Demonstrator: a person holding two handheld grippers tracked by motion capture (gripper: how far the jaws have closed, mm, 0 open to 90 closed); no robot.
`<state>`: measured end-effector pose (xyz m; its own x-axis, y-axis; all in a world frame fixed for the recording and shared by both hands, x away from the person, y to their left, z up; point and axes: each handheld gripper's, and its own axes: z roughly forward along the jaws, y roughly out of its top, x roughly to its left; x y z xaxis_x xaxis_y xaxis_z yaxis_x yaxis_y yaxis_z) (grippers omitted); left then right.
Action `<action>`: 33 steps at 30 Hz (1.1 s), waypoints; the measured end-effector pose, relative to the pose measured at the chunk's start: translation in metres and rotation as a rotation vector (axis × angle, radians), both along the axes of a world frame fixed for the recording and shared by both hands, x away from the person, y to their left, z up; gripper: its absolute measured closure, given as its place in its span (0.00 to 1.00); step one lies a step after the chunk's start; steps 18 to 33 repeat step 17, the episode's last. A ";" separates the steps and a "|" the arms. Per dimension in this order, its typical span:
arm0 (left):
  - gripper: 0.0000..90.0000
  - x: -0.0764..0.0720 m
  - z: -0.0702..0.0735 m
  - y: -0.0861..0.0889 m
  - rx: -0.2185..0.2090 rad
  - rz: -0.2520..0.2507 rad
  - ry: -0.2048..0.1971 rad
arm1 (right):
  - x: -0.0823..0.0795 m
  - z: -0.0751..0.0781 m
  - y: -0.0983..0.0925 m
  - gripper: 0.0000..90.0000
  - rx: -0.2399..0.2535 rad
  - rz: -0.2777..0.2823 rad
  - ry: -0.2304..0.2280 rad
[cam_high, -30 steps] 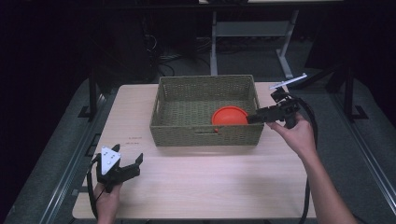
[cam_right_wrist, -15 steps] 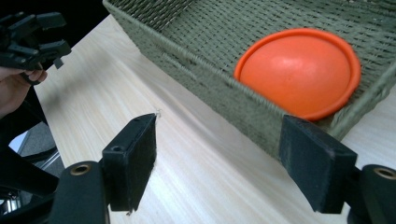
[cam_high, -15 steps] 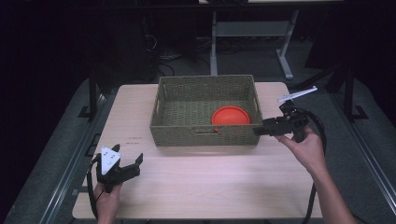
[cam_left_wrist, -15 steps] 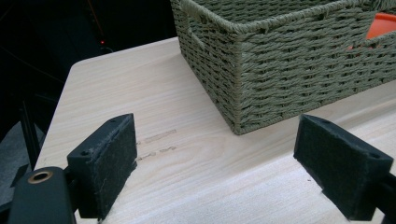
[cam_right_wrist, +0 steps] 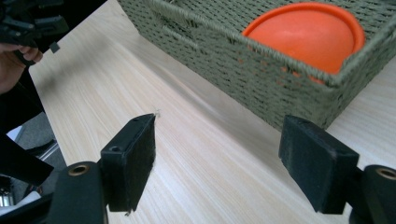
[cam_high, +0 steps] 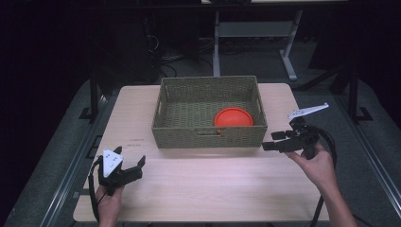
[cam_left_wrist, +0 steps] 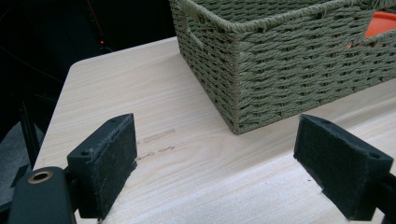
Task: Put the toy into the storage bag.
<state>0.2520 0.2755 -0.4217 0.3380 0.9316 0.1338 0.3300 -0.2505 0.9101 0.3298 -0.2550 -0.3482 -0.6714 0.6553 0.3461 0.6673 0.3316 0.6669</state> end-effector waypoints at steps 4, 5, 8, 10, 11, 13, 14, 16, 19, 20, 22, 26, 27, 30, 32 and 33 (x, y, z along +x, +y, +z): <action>0.14 0.000 0.000 0.000 -0.001 -0.001 -0.004 | -0.008 -0.009 -0.003 0.28 0.001 0.000 -0.006; 0.14 0.000 0.000 0.000 -0.001 -0.001 -0.003 | -0.010 -0.011 -0.003 0.28 -0.004 0.003 -0.003; 0.14 0.000 0.000 0.000 -0.002 -0.001 -0.002 | -0.016 -0.021 -0.005 0.26 -0.022 0.003 0.014; 0.14 0.000 0.000 -0.001 0.001 -0.003 -0.003 | -0.019 -0.026 -0.007 0.26 -0.018 0.002 0.025; 0.14 0.000 0.000 -0.001 0.003 -0.005 -0.004 | -0.021 -0.030 -0.009 0.26 -0.010 -0.002 0.028; 0.14 0.000 -0.001 -0.001 0.003 -0.005 -0.004 | -0.025 -0.036 -0.013 0.26 0.010 -0.007 0.028; 0.14 0.000 -0.001 -0.001 0.002 -0.005 -0.006 | -0.027 -0.038 -0.014 0.26 0.015 -0.010 0.026; 0.14 0.000 0.000 -0.001 0.004 -0.005 -0.004 | -0.032 -0.042 -0.017 0.26 0.027 -0.017 0.012; 0.14 0.000 -0.001 -0.001 0.003 -0.005 -0.003 | -0.035 -0.043 -0.018 0.26 0.030 -0.023 0.000; 0.14 0.000 -0.001 -0.001 0.003 -0.005 -0.003 | -0.035 -0.043 -0.018 0.26 0.030 -0.023 0.000; 0.14 0.000 -0.001 -0.001 0.003 -0.005 -0.003 | -0.035 -0.043 -0.018 0.26 0.030 -0.023 0.000; 0.14 0.000 -0.001 -0.001 0.003 -0.005 -0.003 | -0.035 -0.043 -0.018 0.26 0.030 -0.023 0.000; 0.14 0.000 -0.001 -0.001 0.003 -0.005 -0.003 | -0.035 -0.043 -0.018 0.26 0.030 -0.023 0.000; 0.14 0.000 -0.001 -0.001 0.003 -0.005 -0.003 | -0.035 -0.043 -0.018 0.26 0.030 -0.023 0.000; 0.14 0.000 -0.001 -0.001 0.003 -0.005 -0.003 | -0.035 -0.043 -0.018 0.26 0.030 -0.023 0.000; 0.14 0.000 -0.001 -0.001 0.003 -0.005 -0.003 | -0.035 -0.043 -0.018 0.26 0.030 -0.023 0.000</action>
